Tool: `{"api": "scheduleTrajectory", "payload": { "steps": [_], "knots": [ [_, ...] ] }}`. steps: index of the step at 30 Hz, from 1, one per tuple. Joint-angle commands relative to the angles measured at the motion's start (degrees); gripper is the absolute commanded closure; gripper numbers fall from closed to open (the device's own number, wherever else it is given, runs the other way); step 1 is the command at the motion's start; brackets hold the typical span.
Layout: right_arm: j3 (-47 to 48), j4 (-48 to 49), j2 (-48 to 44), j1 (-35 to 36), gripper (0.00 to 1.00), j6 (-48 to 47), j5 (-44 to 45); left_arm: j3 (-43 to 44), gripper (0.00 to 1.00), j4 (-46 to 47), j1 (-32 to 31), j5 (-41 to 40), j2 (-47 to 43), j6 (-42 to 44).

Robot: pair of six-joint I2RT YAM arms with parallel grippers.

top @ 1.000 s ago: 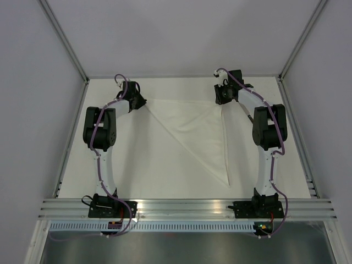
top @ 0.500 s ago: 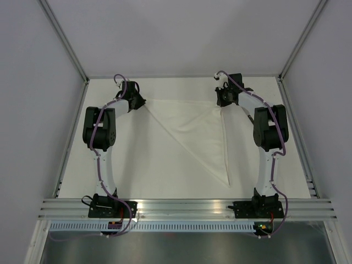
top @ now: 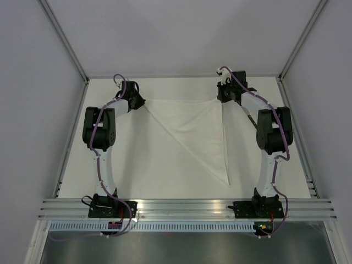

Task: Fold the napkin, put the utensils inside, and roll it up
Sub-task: Fold the napkin

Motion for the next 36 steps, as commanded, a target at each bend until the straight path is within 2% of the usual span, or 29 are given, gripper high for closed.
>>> {"api": "scheduleTrajectory", "payload": {
  "steps": [1, 3, 5, 9, 12, 13, 16, 17, 22, 28, 32, 36],
  "knots": [
    [-0.3, 3.7, -3.2, -0.2, 0.97, 0.6, -1.9, 1.5, 0.9, -1.4, 0.6, -0.4, 0.4, 0.0],
    [-1.7, 5.5, -3.2, -0.4, 0.96, 0.4, -1.2, 1.5, 0.9, -1.5, 0.6, -0.4, 0.5, 0.1],
    [-0.7, 4.6, -1.1, -0.4, 0.89, 0.2, 0.8, 1.5, 0.9, -1.5, 0.6, -0.4, 0.4, 0.0],
    [6.3, -0.9, 4.0, -0.9, 0.87, 0.8, 4.3, 1.5, 0.9, -1.7, 0.6, 1.0, 0.3, 0.0],
    [8.4, -2.7, 4.9, -1.6, 0.76, 0.4, 7.2, 1.5, 0.9, -2.2, 0.8, 0.8, 0.0, 0.1],
    [8.4, -3.2, 4.6, -1.5, 0.67, 0.2, 7.5, 1.5, 0.9, -2.2, 0.8, 0.7, -0.1, 0.0],
    [8.0, -4.2, 3.0, -1.6, 0.5, -0.2, 8.5, 1.5, 0.9, -2.3, 0.8, 0.9, -0.1, -0.2],
    [7.9, -5.2, 2.9, -1.6, 0.49, -0.3, 8.6, 1.5, 0.9, -2.3, 0.8, 1.0, -0.2, -0.3],
    [7.2, -10.4, -0.7, -1.6, 0.52, -1.1, 2.3, 1.5, 0.9, -2.5, 0.9, 0.8, -0.8, -0.1],
    [-5.0, -17.8, -9.3, 1.6, 0.63, -6.4, -4.9, 1.1, 0.91, -3.0, 1.1, 0.9, -0.9, -0.2],
    [-14.2, -21.2, -13.2, 3.2, 0.65, -10.6, -5.0, 0.9, 0.92, -3.3, 1.4, 1.0, -0.9, -0.5],
    [-19.0, -17.7, -16.7, 2.5, 0.66, -12.3, 1.9, 0.6, 0.93, -4.2, 1.9, 0.9, -1.4, -1.4]
  ]
}}
